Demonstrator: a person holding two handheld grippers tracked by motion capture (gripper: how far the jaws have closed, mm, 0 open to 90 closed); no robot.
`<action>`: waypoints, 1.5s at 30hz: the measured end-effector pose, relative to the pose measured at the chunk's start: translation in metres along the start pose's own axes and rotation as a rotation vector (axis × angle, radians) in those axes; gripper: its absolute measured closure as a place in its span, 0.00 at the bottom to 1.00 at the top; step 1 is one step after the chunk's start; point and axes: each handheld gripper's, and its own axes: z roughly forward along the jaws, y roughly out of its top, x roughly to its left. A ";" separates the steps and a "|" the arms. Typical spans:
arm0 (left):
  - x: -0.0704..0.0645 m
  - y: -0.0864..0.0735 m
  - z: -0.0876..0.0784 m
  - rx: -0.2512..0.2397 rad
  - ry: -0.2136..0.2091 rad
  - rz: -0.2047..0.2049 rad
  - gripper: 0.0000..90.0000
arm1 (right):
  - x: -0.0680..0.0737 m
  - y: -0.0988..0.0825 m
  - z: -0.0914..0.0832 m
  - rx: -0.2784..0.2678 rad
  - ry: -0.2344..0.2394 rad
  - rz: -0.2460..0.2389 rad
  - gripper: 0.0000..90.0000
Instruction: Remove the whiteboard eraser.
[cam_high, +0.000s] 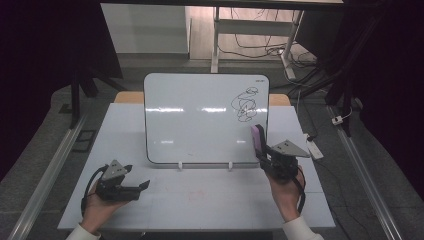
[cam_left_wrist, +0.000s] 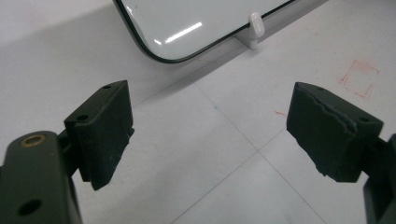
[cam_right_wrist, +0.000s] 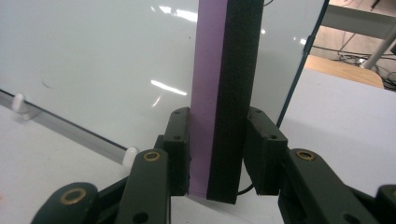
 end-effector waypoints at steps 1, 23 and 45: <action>0.000 0.000 0.000 -0.001 0.000 -0.001 0.17 | -0.001 -0.001 0.000 -0.003 0.013 0.005 0.71; -0.027 0.035 -0.014 -0.109 -0.048 -0.001 0.18 | 0.016 -0.015 -0.004 -0.063 0.101 -0.022 0.71; -0.053 0.092 0.021 -0.144 -0.179 0.005 0.18 | 0.037 -0.011 0.000 -0.112 0.217 -0.045 0.71</action>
